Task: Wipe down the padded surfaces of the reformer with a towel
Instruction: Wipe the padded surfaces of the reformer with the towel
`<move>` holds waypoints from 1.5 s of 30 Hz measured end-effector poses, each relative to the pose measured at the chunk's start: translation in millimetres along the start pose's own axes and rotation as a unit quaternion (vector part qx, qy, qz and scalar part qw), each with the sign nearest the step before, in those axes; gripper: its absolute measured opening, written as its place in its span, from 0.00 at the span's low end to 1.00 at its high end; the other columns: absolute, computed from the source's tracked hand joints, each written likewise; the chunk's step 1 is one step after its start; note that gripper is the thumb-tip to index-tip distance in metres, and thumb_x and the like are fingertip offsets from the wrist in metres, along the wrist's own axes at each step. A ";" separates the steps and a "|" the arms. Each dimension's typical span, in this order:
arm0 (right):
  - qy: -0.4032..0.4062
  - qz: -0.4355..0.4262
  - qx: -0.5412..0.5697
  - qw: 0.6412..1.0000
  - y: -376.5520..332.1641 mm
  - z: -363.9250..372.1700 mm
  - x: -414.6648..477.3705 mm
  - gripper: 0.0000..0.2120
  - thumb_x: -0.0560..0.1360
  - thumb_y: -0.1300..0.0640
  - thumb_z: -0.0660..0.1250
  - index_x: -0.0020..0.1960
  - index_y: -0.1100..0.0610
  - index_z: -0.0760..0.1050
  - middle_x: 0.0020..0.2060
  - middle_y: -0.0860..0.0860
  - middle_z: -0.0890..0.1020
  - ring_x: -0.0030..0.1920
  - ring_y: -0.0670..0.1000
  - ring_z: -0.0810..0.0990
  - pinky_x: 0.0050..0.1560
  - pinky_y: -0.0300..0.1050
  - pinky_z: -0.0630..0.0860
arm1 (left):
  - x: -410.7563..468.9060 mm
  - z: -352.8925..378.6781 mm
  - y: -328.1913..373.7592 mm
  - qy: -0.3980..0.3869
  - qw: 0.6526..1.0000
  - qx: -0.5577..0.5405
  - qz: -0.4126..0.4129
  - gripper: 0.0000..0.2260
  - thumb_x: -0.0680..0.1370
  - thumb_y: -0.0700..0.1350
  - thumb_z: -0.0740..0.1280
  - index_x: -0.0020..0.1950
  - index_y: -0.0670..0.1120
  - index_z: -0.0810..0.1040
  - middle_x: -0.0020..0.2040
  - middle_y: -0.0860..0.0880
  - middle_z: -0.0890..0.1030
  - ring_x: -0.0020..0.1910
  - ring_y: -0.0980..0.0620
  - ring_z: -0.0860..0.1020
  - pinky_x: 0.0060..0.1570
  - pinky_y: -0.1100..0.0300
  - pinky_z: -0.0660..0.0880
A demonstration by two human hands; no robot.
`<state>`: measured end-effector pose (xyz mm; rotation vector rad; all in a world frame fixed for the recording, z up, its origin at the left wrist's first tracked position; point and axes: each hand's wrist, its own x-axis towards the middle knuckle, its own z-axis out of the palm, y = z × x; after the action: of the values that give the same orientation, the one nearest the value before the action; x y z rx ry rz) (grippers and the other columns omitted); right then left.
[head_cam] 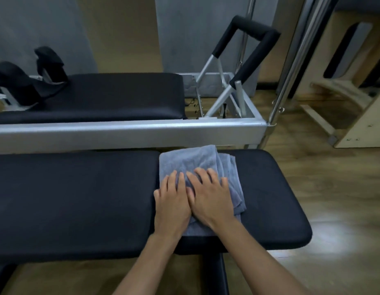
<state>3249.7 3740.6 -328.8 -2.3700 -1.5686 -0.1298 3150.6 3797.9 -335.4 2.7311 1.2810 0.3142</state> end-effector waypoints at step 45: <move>-0.047 0.367 0.239 0.898 89.2 -77.3 -54.6 0.14 0.71 0.41 0.68 0.42 0.51 0.70 0.48 0.53 0.83 0.48 0.56 0.81 0.38 0.44 0.70 | -2.9 -49.6 81.3 -0.031 0.824 -0.508 -0.250 0.11 0.75 0.51 0.70 0.48 0.42 0.79 0.44 0.43 0.83 0.39 0.49 0.80 0.35 0.57 0.76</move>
<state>3315.9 3637.4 -285.4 -2.3818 -0.5386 0.4809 3198.0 3744.3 -272.6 1.4519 1.2303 0.6127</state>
